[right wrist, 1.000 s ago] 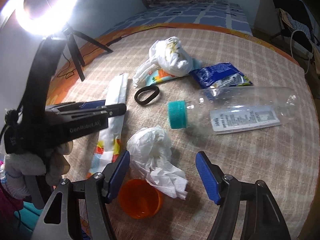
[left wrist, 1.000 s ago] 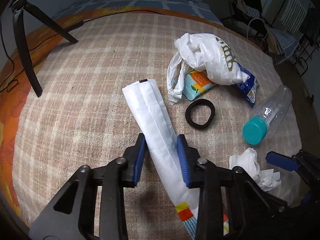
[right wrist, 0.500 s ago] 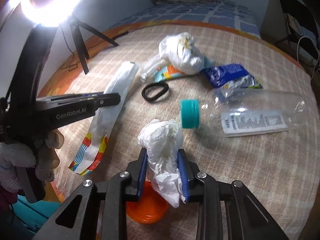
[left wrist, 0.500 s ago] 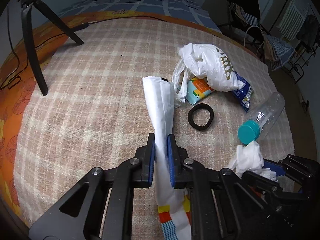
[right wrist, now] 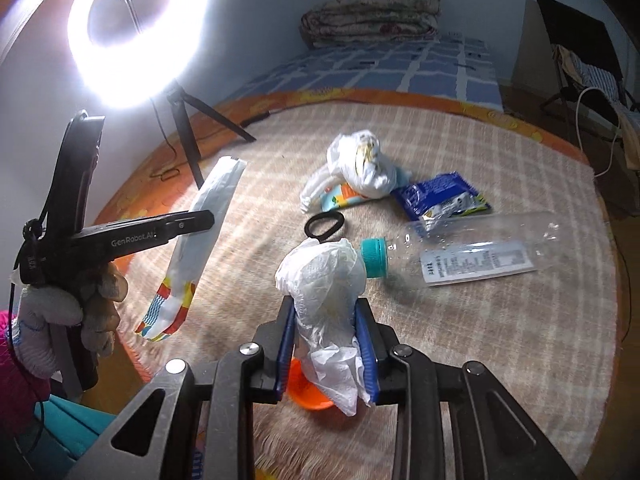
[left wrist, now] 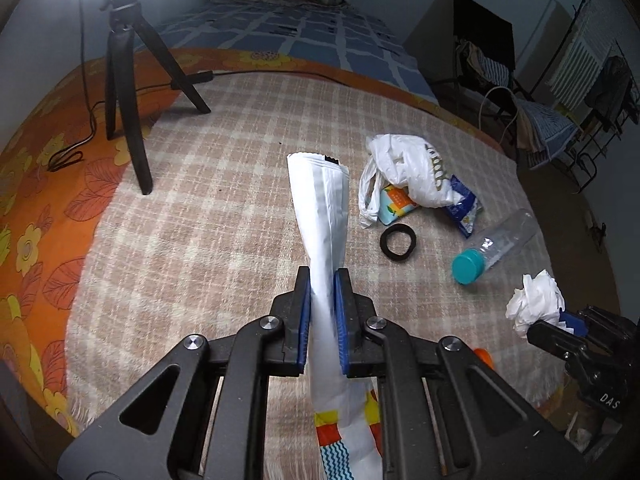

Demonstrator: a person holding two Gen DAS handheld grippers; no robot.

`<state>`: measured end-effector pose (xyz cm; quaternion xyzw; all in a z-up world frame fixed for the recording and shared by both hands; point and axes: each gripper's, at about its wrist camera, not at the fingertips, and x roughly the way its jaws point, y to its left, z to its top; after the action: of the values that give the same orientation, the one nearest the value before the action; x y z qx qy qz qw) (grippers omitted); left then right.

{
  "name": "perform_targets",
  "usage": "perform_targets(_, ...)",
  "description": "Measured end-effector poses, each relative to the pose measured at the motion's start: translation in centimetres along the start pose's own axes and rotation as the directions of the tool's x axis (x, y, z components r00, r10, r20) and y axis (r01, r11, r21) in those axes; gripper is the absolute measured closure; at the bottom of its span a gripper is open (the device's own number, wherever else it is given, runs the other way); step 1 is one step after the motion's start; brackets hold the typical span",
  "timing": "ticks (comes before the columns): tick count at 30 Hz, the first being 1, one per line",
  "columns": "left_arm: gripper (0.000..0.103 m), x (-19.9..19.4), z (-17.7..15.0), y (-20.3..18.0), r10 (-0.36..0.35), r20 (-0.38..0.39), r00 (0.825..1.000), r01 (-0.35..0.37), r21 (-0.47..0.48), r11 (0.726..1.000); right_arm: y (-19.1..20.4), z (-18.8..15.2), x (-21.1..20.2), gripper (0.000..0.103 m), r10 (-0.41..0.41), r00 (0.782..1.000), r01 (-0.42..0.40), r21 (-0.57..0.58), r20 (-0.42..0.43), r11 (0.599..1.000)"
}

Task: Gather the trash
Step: 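Carry tube and tissue over the blue basket and open both tools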

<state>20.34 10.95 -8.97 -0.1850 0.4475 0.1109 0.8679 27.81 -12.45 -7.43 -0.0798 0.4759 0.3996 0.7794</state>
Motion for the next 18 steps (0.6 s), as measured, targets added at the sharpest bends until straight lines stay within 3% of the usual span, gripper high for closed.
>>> perform_targets(18, 0.093, -13.0, -6.2, 0.8, -0.051, 0.128, 0.99, 0.044, 0.056, 0.997, 6.2, -6.6, -8.0, 0.074, 0.044, 0.999, -0.042, -0.092, 0.026, 0.995)
